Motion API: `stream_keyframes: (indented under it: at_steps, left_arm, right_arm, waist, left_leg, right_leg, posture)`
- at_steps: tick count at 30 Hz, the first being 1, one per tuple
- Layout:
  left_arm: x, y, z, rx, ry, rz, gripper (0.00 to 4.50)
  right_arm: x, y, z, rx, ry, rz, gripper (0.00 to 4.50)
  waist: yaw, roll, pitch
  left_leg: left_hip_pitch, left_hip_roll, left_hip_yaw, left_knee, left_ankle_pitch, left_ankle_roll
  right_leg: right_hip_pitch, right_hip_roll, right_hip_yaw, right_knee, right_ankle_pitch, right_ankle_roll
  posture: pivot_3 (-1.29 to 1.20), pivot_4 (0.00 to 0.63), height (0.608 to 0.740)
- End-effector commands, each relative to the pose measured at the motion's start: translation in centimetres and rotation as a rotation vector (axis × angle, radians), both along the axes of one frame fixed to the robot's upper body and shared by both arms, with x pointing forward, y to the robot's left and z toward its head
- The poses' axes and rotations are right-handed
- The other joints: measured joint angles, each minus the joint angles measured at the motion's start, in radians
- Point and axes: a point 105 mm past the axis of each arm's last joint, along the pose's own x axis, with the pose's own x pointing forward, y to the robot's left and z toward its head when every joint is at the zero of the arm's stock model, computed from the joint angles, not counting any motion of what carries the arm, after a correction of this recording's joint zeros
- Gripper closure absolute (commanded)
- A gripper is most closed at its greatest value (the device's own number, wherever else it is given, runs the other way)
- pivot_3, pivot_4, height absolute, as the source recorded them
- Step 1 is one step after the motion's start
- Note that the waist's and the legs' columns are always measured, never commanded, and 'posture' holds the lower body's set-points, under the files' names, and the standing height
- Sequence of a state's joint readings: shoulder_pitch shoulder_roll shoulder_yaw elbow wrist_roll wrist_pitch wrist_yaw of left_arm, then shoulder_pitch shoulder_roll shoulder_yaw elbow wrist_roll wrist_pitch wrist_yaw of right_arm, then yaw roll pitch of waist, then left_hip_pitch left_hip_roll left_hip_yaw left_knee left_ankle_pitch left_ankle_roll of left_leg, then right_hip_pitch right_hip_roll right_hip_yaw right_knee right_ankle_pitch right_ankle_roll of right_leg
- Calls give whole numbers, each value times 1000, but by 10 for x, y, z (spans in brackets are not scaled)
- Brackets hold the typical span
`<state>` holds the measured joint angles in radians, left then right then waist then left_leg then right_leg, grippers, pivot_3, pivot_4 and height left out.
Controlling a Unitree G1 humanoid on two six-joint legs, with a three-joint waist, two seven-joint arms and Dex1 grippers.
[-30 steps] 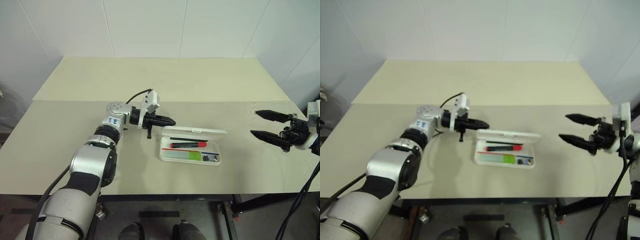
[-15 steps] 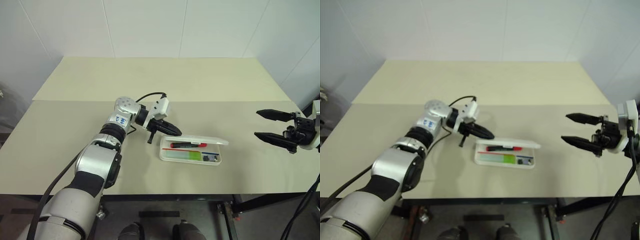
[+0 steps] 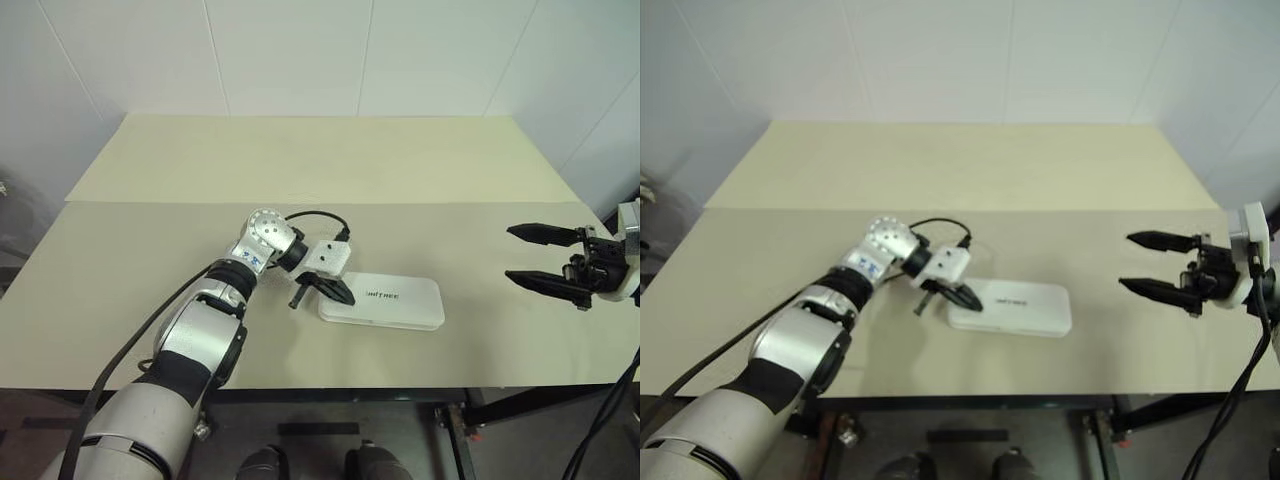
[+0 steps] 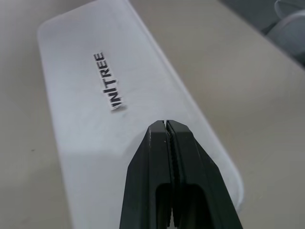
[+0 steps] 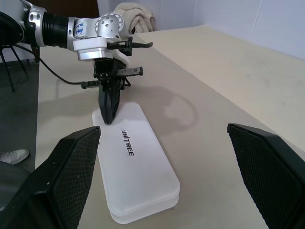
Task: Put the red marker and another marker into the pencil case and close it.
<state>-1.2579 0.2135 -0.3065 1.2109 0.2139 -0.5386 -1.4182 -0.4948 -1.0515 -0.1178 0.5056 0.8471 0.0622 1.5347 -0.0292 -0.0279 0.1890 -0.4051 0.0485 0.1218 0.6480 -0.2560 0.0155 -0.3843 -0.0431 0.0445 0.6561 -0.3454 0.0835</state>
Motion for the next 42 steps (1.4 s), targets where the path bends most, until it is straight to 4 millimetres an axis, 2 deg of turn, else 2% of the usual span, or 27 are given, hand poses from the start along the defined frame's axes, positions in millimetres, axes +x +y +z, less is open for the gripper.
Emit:
stream_keyframes:
  at_steps: [1, 7, 14, 20, 22, 25, 28, 34, 40, 42]
  left_arm:
    - [1, 15, -22, 135, -1, 16, 4459]
    - [4, 4, -9, 25, -11, 37, 4459]
    - [9, -2, 30, -268, 41, 88, 4459]
    - [12, 13, 63, -514, 55, 109, 4459]
    - [13, 18, 68, -562, 47, 121, 4459]
    - [10, 35, 73, -643, 22, 114, 4459]
    - [7, 47, 75, -688, 15, 120, 4459]
    - [-1, 87, 69, -735, -4, 189, 4459]
    - [-11, 113, 49, -678, 7, 266, 4459]
    - [-16, 121, 43, -662, 28, 270, 4072]
  right_arm:
    - [-12, 5, 8, -29, -30, 99, 0]
    - [-12, 6, 8, -27, -28, 104, 0]
    - [-10, 10, 7, -27, -21, 118, 0]
    - [-5, 13, 5, -27, -11, 123, 0]
    - [-4, 14, 4, -28, -9, 123, 0]
    - [-3, 15, 3, -28, -6, 126, 0]
    - [-2, 16, 2, -28, -4, 129, 0]
    - [0, 19, -1, -25, 2, 137, 0]
    - [3, 21, -4, -17, 7, 140, 0]
    - [4, 21, -6, -15, 11, 140, 0]
  waist:
    - [-1, 0, 0]
    - [-2, 0, 0]
    - [0, 1, 0]
    - [0, 1, 0]
    - [0, 0, 0]
    - [0, 1, 0]
    - [1, 1, 0]
    - [-2, 1, 0]
    - [1, 1, 0]
    - [2, 1, 0]
  left_leg:
    - [3, 0, -1, 0, 0, 0]
    - [8, 0, -2, 0, 0, 2]
    - [-2, 0, -2, 0, 0, 2]
    - [-11, 0, -1, 2, 3, -4]
    - [-12, 0, -1, 2, 3, -4]
    - [-11, 0, -1, 3, 1, -1]
    - [-11, 0, -2, 4, 2, -1]
    - [-11, 0, -2, 5, 2, -1]
    - [-11, 1, -2, 5, 2, 0]
    - [-10, 0, -2, 5, 1, 0]
  right_leg:
    - [4, 0, 0, -1, 0, 0]
    - [10, -2, -1, -1, 1, 0]
    - [0, -2, -3, -1, 1, 0]
    - [-11, -1, -3, 2, 1, 0]
    - [-11, -1, -3, 2, 1, 0]
    - [-10, -1, -3, 3, 1, 0]
    - [-10, -1, -5, 3, 1, 0]
    - [-10, -1, -8, 4, 1, 0]
    - [-10, -1, -8, 5, 1, 0]
    - [-9, -1, -8, 5, 1, 0]
  posture:
    - [0, 150, 740]
    - [0, 150, 740]
    - [0, 150, 740]
    - [0, 150, 740]
    - [0, 150, 740]
    - [0, 150, 740]
    - [0, 150, 740]
    - [0, 150, 740]
    - [0, 150, 740]
    - [0, 150, 740]
